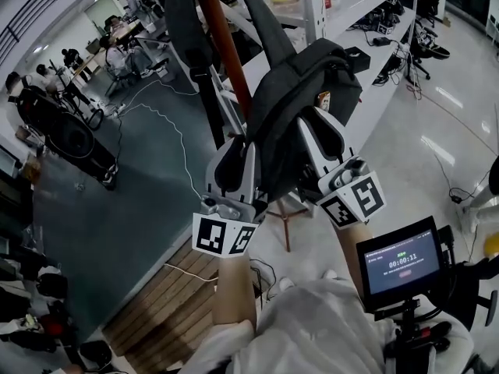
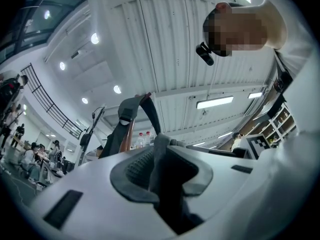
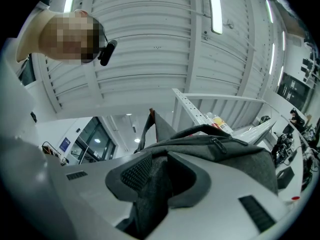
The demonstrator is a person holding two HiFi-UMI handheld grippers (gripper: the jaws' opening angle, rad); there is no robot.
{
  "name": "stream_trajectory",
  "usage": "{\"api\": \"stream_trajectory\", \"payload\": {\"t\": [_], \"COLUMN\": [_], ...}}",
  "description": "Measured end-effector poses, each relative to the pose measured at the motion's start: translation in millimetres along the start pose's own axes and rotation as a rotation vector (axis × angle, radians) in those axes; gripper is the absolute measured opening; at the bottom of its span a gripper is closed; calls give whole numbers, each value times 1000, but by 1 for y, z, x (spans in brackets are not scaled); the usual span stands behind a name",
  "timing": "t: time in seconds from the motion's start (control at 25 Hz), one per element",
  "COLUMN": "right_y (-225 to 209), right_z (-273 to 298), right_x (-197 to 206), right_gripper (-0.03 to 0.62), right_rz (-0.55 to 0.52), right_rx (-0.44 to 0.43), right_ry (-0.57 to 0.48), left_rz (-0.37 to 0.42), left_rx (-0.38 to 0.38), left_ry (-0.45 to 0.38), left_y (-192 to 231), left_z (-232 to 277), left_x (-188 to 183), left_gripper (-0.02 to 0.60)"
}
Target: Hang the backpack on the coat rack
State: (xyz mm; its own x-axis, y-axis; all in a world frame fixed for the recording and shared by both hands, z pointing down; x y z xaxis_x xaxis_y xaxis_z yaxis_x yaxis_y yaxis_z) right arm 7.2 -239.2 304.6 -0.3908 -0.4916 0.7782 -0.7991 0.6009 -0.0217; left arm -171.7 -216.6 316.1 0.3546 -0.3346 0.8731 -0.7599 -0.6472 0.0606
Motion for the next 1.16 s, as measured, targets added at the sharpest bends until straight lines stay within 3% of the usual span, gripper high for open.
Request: {"api": "stream_trajectory", "payload": {"t": [0.32, 1.16], "right_y": [4, 3], "right_z": [3, 5], "right_x": [-1, 4], "right_gripper": [104, 104], "right_rz": [-46, -37], "right_rx": [-9, -7], "right_ry": [14, 31], "left_rz": [-9, -18], "left_rx": [3, 7], "left_ry": [1, 8], "left_y": [1, 4], "left_z": [-1, 1], "left_x": [-1, 3], "left_gripper": [78, 74]}}
Point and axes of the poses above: the fingertips, and each gripper's own axes: z forward along the fingers, y to its left, x out of its underside, the point moved 7 cm from there along -z, backward along the fingers, and after that the axes turned 9 degrees about -z, right-handed, at the moved point
